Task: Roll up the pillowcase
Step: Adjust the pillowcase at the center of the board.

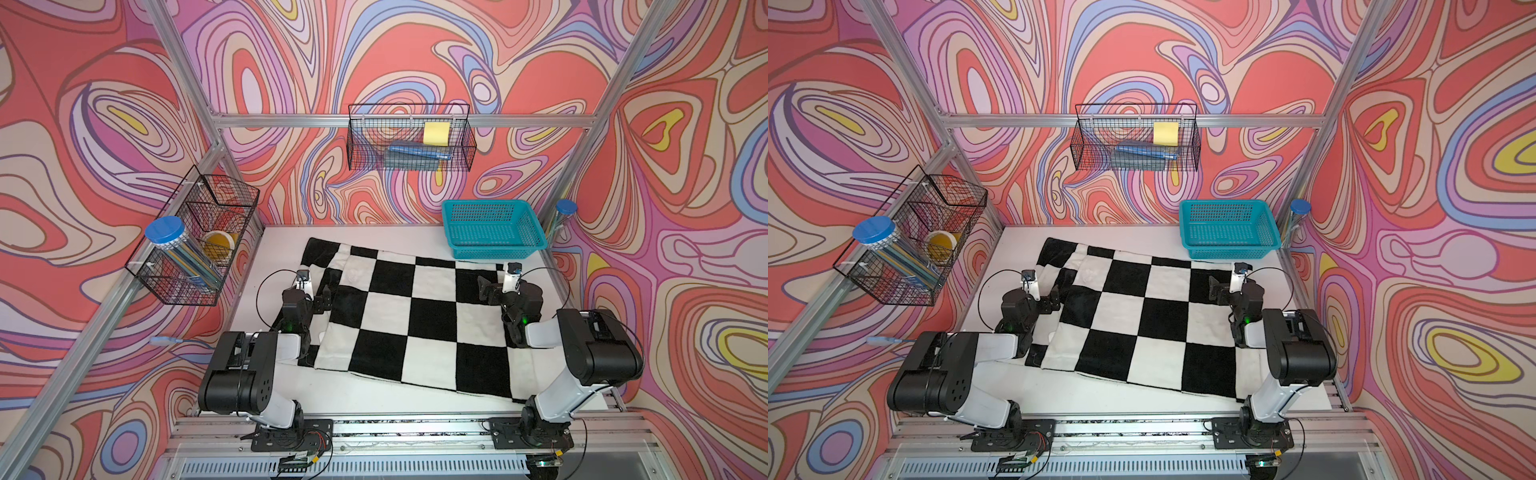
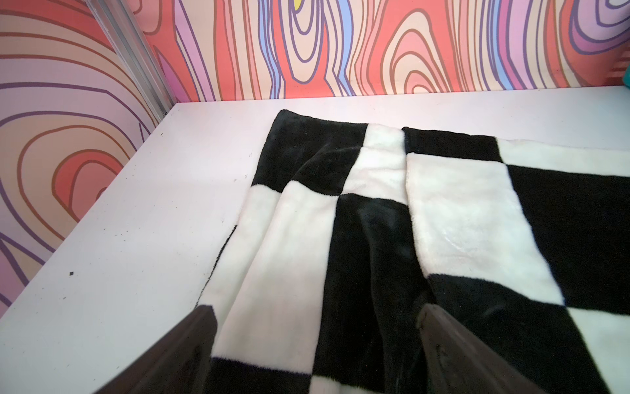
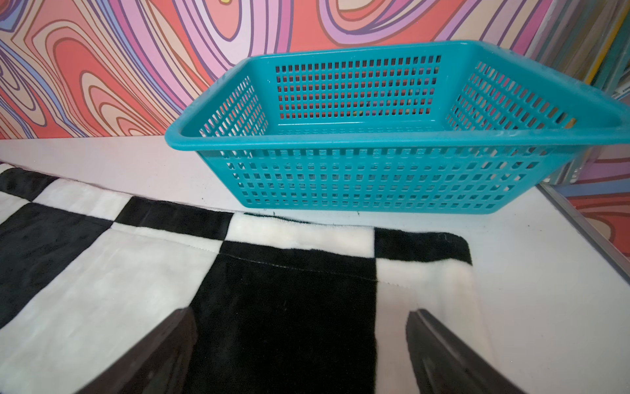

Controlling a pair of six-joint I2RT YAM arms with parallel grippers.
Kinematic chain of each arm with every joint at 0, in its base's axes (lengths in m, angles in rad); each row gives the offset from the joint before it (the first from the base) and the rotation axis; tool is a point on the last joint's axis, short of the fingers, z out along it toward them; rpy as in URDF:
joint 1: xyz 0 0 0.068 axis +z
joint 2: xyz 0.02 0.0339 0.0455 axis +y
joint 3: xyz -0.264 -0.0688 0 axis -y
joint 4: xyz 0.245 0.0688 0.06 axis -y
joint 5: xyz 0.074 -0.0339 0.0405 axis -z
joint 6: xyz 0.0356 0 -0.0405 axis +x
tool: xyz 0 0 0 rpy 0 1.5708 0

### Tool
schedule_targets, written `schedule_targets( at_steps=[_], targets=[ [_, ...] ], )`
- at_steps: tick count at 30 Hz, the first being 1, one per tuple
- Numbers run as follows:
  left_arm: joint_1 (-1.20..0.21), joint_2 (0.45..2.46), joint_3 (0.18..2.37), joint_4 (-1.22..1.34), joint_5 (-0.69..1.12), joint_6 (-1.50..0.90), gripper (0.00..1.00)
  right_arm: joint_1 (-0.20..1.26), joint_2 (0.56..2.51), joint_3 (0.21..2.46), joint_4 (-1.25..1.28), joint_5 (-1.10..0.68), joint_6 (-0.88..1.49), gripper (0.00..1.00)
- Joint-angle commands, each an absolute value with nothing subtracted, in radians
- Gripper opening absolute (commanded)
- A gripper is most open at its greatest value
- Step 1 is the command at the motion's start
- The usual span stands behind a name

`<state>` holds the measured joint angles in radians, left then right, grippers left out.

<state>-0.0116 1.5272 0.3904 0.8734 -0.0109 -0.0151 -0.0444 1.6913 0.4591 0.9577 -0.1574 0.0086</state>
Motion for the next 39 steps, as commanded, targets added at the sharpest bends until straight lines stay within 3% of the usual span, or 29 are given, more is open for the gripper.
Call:
schedule_targets(
  at_steps=[1, 3, 6, 9, 13, 16, 18, 19, 20, 21, 22, 23, 28, 33, 39],
  targets=[
    [-0.005, 1.529, 0.377, 0.874, -0.024, -0.008, 0.99, -0.038, 1.69, 0.457, 0.97, -0.115, 0.004, 0.98],
    [-0.005, 1.48, 0.368, 0.85, -0.09, -0.032, 0.99, -0.028, 1.641, 0.529, 0.791, 0.018, 0.04, 0.98],
    [-0.048, 1.327, 0.362, 0.743, -0.199, -0.019, 0.99, -0.028, 1.617, 0.84, 0.203, 0.184, 0.093, 0.98],
    [-0.173, 1.167, 0.387, 0.605, -0.322, 0.079, 0.99, -0.028, 1.657, 1.076, -0.208, 0.209, 0.212, 0.98],
    [-0.181, 0.988, 0.605, 0.139, -0.4, -0.257, 0.99, -0.029, 1.657, 1.194, -0.493, 0.177, 0.484, 0.98],
    [-0.18, 0.921, 0.767, -0.251, -0.325, -0.523, 0.99, -0.074, 1.576, 1.063, -0.389, -0.02, 0.615, 0.94],
    [-0.17, 0.92, 0.8, -0.333, -0.182, -0.546, 0.99, -0.119, 1.552, 1.031, -0.342, -0.215, 0.625, 0.56],
    [-0.16, 0.924, 0.803, -0.334, -0.082, -0.544, 0.91, -0.118, 1.554, 1.057, -0.397, -0.23, 0.612, 0.34],
    [-0.161, 0.933, 0.818, -0.364, -0.016, -0.565, 0.7, -0.114, 1.56, 1.098, -0.485, -0.231, 0.609, 0.05],
    [-0.162, 0.947, 0.853, -0.435, 0.016, -0.594, 0.37, -0.112, 1.562, 1.131, -0.575, -0.227, 0.611, 0.0],
    [-0.17, 0.964, 0.886, -0.524, 0.005, -0.634, 0.03, -0.109, 1.557, 1.145, -0.645, -0.223, 0.6, 0.0],
    [-0.184, 0.984, 0.925, -0.625, -0.02, -0.678, 0.0, -0.102, 1.538, 1.148, -0.713, -0.21, 0.581, 0.0],
    [-0.206, 1.098, 0.997, -0.991, 0.161, -0.744, 0.0, -0.097, 1.417, 1.02, -0.933, -0.178, 0.539, 0.0],
    [-0.243, 1.218, 0.944, -0.952, 0.256, -0.74, 0.0, -0.097, 1.387, 0.886, -0.947, -0.146, 0.551, 0.0],
    [-0.403, 1.55, 1.071, -0.966, 0.263, -0.684, 0.0, -0.095, 1.508, 0.864, -0.893, -0.15, 0.557, 0.0]
  ],
)
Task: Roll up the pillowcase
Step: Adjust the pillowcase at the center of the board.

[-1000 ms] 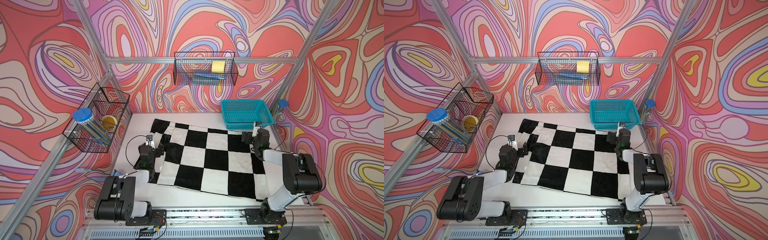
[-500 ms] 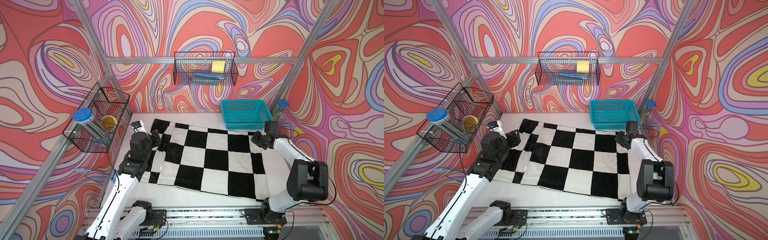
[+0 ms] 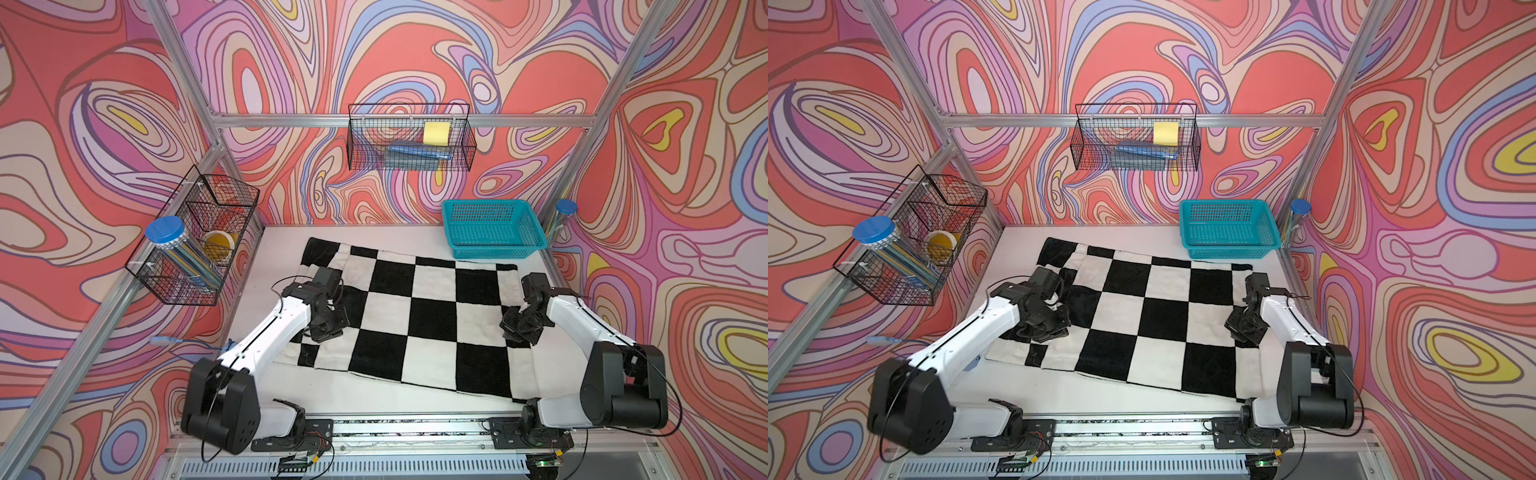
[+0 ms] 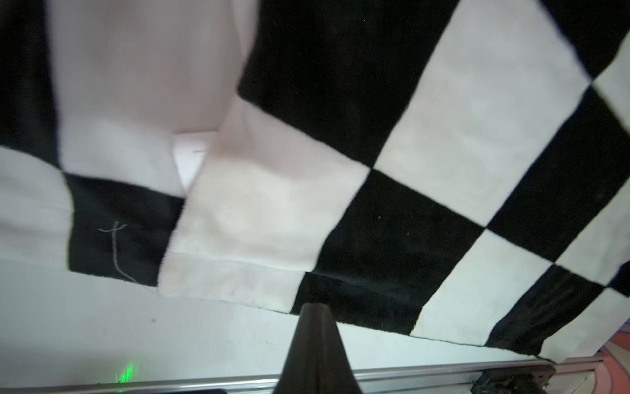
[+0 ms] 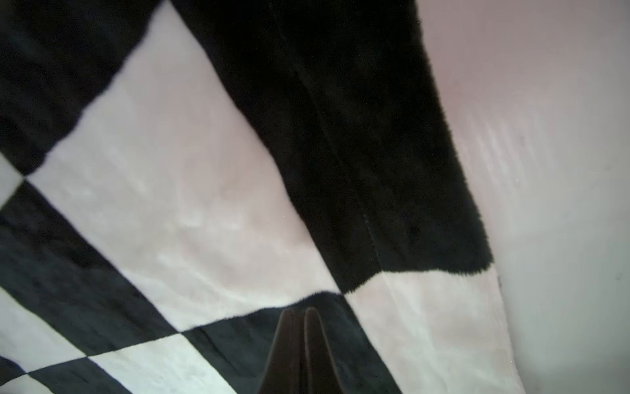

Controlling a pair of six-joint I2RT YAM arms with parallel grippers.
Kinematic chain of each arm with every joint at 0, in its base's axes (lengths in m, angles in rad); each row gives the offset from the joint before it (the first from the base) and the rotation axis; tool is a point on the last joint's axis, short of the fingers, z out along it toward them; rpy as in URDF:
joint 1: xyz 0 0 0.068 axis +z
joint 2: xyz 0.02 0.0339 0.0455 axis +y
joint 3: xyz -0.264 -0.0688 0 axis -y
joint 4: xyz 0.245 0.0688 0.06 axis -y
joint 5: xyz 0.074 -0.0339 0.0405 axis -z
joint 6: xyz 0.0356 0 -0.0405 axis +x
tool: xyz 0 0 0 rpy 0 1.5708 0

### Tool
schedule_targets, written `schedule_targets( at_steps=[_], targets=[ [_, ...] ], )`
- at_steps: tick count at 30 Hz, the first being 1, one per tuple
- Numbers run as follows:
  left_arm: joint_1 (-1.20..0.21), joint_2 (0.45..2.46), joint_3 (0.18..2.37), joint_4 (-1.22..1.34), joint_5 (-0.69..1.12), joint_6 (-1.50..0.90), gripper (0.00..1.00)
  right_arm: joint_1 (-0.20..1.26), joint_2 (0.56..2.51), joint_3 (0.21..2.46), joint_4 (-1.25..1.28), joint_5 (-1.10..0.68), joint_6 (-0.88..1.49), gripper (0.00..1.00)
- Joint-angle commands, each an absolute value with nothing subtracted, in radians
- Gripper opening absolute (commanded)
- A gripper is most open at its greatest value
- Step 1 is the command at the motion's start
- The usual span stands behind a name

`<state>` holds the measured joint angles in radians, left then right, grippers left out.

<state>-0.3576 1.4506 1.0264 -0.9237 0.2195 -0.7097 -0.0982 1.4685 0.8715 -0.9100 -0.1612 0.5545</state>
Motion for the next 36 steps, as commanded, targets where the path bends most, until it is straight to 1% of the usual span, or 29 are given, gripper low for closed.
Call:
schedule_targets(
  at_steps=[1, 3, 4, 6, 11, 17, 24, 30, 33, 36],
  targets=[
    [-0.41, 1.6, 1.085, -0.959, 0.276, -0.68, 0.0, -0.095, 1.519, 0.87, -0.886, -0.139, 0.562, 0.0],
    [-0.413, 1.661, 1.081, -0.917, 0.316, -0.679, 0.0, -0.095, 1.53, 0.893, -0.886, -0.115, 0.568, 0.0],
    [-0.416, 1.68, 1.081, -0.903, 0.319, -0.681, 0.0, -0.095, 1.539, 0.912, -0.897, -0.075, 0.569, 0.0],
    [-0.426, 1.712, 1.091, -0.893, 0.29, -0.672, 0.0, -0.097, 1.566, 0.946, -0.909, -0.038, 0.553, 0.0],
    [-0.433, 1.837, 1.127, -0.887, 0.311, -0.657, 0.0, -0.096, 1.692, 0.998, -0.906, -0.081, 0.561, 0.0],
    [-0.444, 1.909, 1.149, -0.875, 0.313, -0.672, 0.0, -0.097, 1.82, 1.067, -0.91, -0.096, 0.572, 0.0],
    [-0.469, 2.033, 1.274, -0.897, 0.327, -0.696, 0.0, -0.097, 1.939, 1.197, -0.946, -0.01, 0.542, 0.0],
    [-0.506, 2.074, 1.384, -0.914, 0.289, -0.737, 0.0, -0.134, 1.991, 1.293, -0.961, 0.067, 0.507, 0.0],
    [-0.506, 2.083, 1.411, -0.932, 0.264, -0.744, 0.0, -0.15, 2.003, 1.33, -0.959, 0.086, 0.492, 0.0],
    [-0.507, 2.058, 1.39, -0.93, 0.263, -0.749, 0.0, -0.154, 2.012, 1.358, -0.959, 0.089, 0.482, 0.0]
  ],
)
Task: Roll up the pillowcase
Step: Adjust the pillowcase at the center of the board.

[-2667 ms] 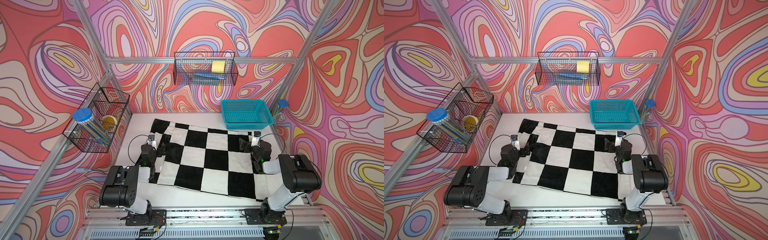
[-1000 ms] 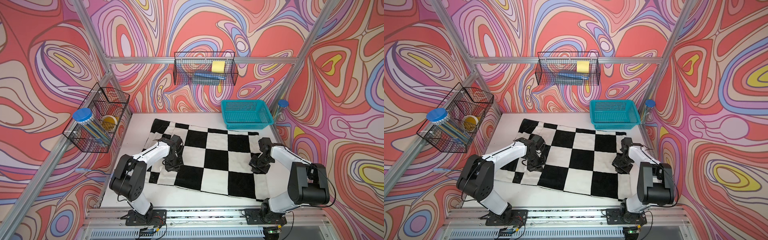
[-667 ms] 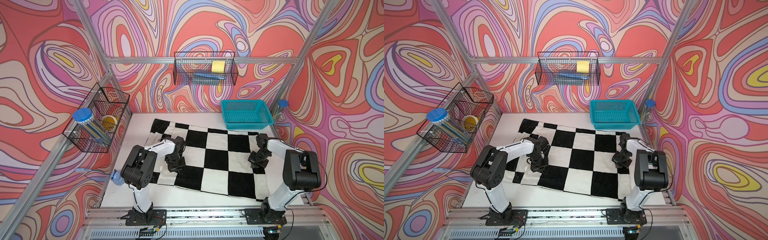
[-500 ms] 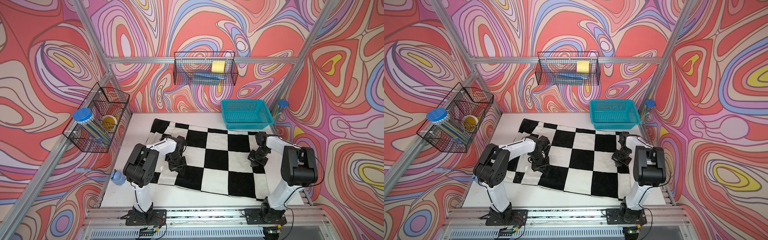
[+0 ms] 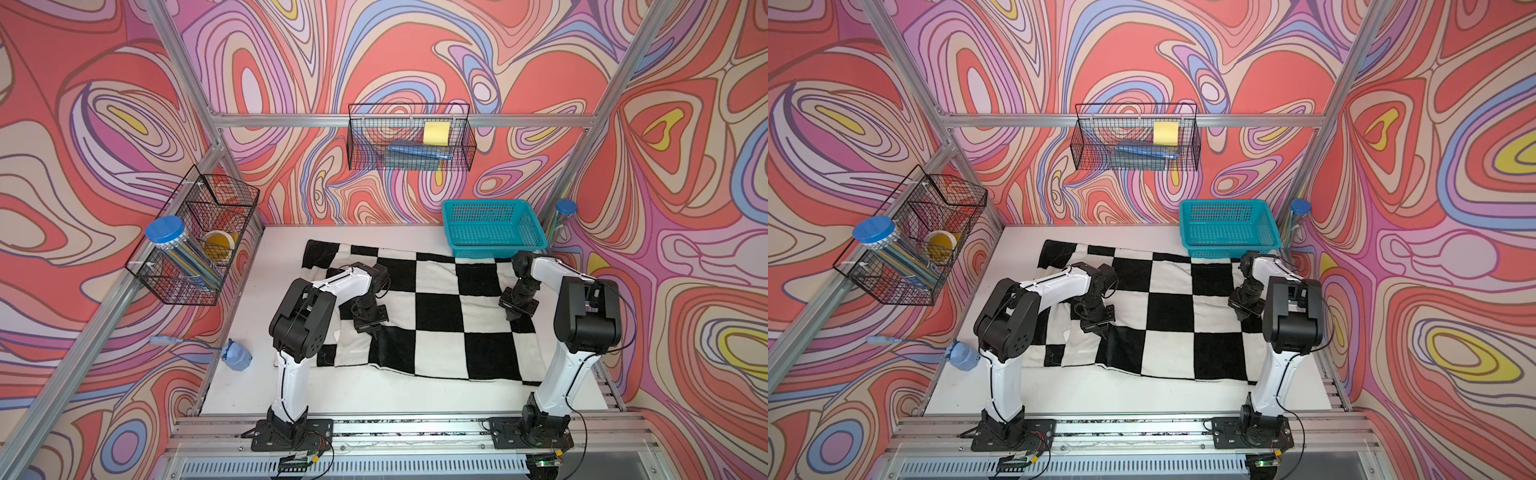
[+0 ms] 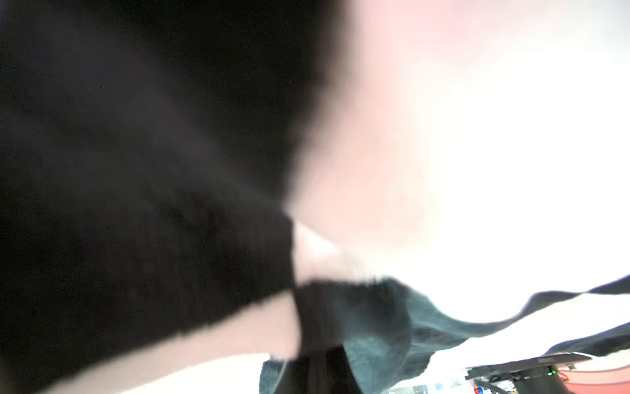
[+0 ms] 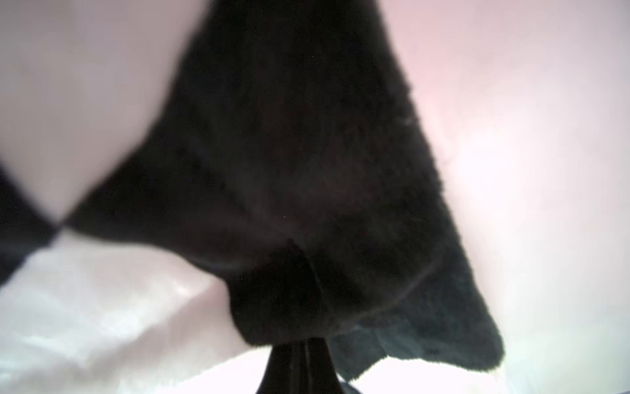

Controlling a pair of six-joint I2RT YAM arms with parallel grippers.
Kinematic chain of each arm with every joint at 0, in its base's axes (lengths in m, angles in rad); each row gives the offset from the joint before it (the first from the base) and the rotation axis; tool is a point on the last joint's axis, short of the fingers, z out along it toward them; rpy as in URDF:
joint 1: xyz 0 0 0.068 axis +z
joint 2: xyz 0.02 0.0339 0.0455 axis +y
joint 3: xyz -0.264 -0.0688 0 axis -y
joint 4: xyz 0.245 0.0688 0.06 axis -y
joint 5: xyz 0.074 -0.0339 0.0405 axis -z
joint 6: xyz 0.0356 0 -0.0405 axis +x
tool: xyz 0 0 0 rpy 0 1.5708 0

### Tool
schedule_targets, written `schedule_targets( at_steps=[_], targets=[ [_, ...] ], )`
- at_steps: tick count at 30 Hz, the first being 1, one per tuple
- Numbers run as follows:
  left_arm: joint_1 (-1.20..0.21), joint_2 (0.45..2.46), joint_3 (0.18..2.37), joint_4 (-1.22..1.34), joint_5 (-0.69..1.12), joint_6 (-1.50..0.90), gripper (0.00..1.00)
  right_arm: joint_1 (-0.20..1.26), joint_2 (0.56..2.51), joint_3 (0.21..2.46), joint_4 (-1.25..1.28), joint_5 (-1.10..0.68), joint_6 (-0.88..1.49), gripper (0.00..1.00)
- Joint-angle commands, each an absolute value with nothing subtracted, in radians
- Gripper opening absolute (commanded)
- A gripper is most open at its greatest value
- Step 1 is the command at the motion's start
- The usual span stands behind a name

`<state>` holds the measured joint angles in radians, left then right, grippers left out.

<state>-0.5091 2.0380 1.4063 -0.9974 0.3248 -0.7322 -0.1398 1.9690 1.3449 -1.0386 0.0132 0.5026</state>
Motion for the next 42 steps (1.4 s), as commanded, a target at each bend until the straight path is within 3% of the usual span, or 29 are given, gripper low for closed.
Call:
schedule_targets(
  at_steps=[1, 4, 5, 8, 10, 13, 18, 21, 31, 35, 42],
  targets=[
    [-0.506, 2.037, 1.378, -0.931, 0.262, -0.747, 0.0, -0.153, 2.009, 1.358, -0.957, 0.082, 0.483, 0.0],
    [-0.508, 1.898, 1.323, -0.971, 0.196, -0.755, 0.0, -0.153, 1.972, 1.336, -0.949, 0.066, 0.488, 0.0],
    [-0.509, 1.842, 1.305, -0.988, 0.168, -0.761, 0.06, -0.153, 1.956, 1.324, -0.944, 0.061, 0.488, 0.0],
    [-0.508, 1.671, 1.286, -1.082, 0.09, -0.779, 0.36, -0.153, 1.916, 1.288, -0.931, 0.052, 0.477, 0.0],
    [-0.508, 1.559, 1.274, -1.15, 0.012, -0.816, 0.42, -0.153, 1.89, 1.268, -0.919, 0.047, 0.473, 0.0],
    [-0.502, 1.414, 1.206, -1.258, -0.15, -0.958, 0.62, -0.153, 1.849, 1.243, -0.907, 0.014, 0.478, 0.0],
    [-0.244, 1.137, 0.908, -1.217, -0.078, -1.171, 0.63, -0.152, 1.74, 1.18, -0.862, -0.117, 0.512, 0.0],
    [-0.134, 1.066, 0.863, -1.217, -0.091, -1.24, 0.63, -0.152, 1.699, 1.146, -0.842, -0.165, 0.511, 0.0],
    [0.086, 1.263, 0.907, -1.11, -0.047, -1.205, 0.64, -0.149, 1.618, 1.089, -0.813, -0.283, 0.525, 0.15],
    [0.087, 1.286, 0.905, -1.018, -0.058, -1.207, 0.63, -0.147, 1.605, 1.061, -0.804, -0.301, 0.534, 0.16],
    [0.089, 1.381, 0.908, -1.092, -0.113, -1.222, 0.58, -0.147, 1.604, 1.051, -0.8, -0.325, 0.541, 0.18]
  ],
)
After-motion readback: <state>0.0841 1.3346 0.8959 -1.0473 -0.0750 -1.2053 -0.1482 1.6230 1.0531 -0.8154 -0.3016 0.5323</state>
